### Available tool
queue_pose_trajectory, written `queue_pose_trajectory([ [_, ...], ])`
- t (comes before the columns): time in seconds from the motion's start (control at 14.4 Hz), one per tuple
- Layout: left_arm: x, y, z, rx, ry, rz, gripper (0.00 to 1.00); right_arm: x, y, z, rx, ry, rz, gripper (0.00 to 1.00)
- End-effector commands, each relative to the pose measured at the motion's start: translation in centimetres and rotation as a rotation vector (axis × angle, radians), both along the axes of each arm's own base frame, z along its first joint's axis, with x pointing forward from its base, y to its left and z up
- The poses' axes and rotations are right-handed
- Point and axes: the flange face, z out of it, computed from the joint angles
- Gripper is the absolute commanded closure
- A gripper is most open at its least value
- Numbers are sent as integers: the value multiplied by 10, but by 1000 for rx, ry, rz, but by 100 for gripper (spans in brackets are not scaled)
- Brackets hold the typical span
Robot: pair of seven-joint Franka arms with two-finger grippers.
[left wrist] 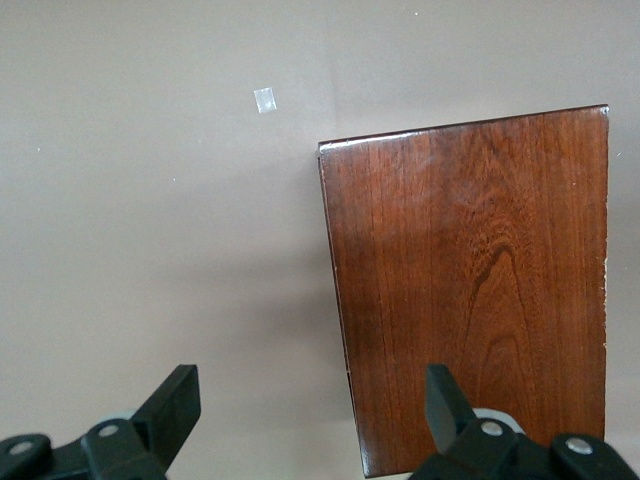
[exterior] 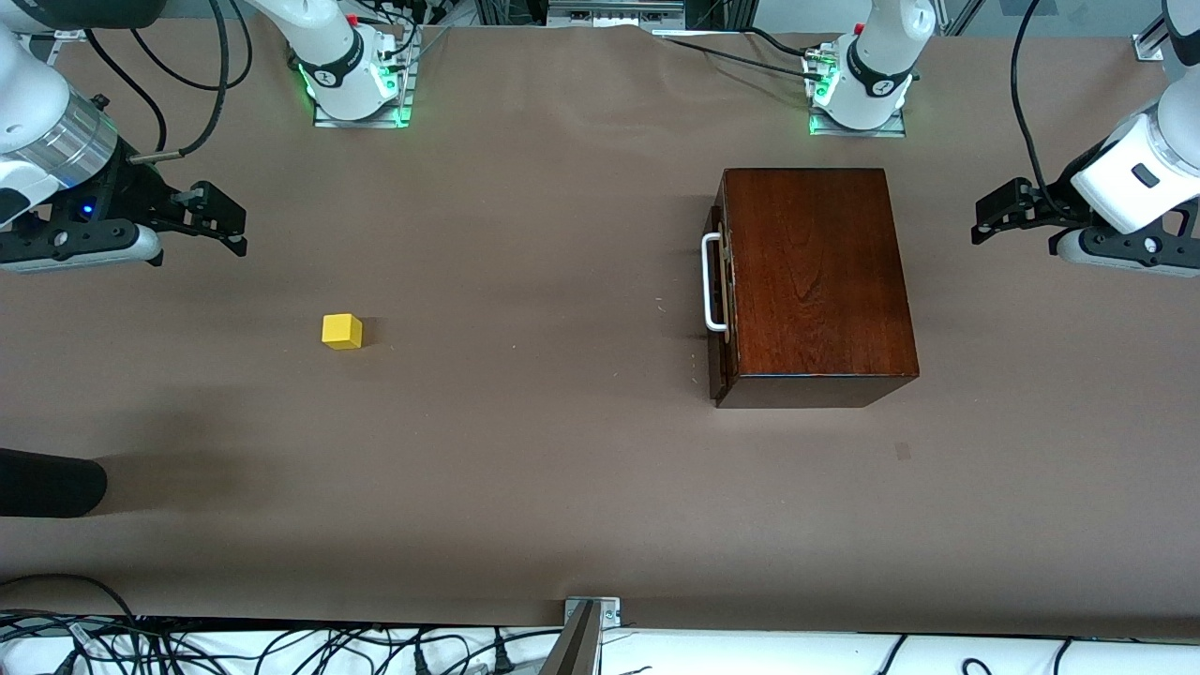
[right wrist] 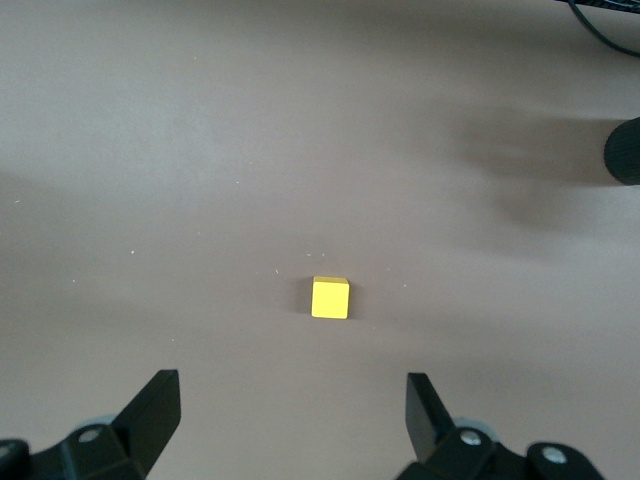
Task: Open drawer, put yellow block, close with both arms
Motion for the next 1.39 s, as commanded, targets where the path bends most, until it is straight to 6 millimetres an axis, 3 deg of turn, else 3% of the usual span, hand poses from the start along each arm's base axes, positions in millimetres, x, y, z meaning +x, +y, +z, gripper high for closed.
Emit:
queue_pose_trajectory([
  [0.0,4,4,7,23,1,-9,0,0,-2,6,15,4,-8,0],
  [0.77,4,4,7,24,24,3,0,2,-2,5,13,-1,5,0],
  [1.11,5,3,-5,18,73,1,0,2,-3,5,13,1,4,0],
  [1.32,0,-7,3,25,108,-17,0,2,-2,5,13,1,5,0],
])
